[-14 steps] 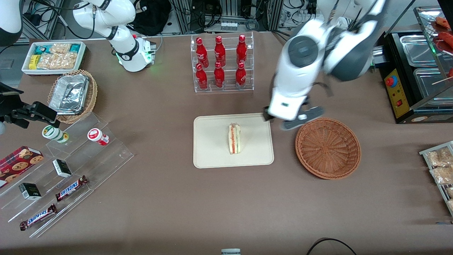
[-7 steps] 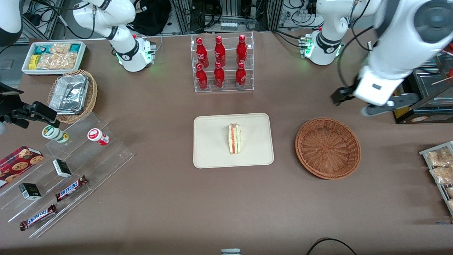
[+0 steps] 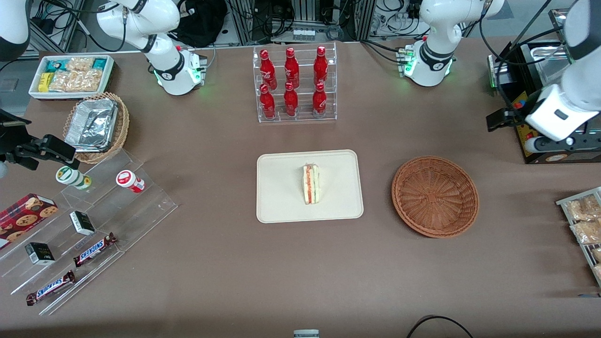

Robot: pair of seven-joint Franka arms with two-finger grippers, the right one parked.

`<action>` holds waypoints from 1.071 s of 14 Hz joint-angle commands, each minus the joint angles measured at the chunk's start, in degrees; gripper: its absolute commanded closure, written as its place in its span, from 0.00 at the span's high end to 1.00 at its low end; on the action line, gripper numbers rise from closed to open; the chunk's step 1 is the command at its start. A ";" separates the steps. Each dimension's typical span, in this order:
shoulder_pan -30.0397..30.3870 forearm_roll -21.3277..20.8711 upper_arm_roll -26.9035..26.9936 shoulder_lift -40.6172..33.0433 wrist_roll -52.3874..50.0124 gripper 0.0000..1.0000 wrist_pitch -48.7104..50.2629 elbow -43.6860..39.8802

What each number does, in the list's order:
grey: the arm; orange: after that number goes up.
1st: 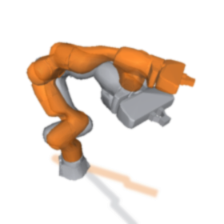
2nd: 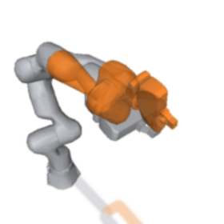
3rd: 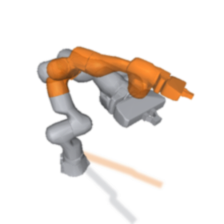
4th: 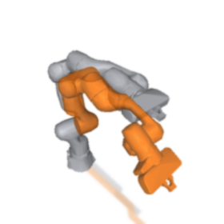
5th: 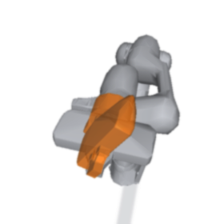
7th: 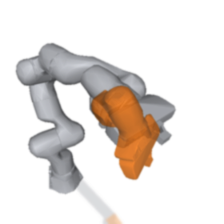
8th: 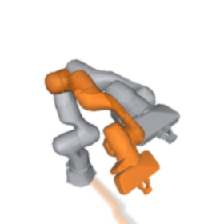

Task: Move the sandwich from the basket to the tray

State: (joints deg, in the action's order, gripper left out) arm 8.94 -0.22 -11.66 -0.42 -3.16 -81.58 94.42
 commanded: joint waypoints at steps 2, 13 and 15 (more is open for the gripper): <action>0.99 1.36 -0.82 -0.73 1.76 1.00 0.19 -0.46; -9.99 -1.89 9.12 0.24 1.32 1.00 -0.52 -4.06; -9.73 -1.45 9.11 0.51 0.36 1.00 -0.52 -4.60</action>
State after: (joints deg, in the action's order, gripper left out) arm -0.08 -1.12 -3.14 -0.44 -2.32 -82.25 91.45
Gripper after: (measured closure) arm 0.000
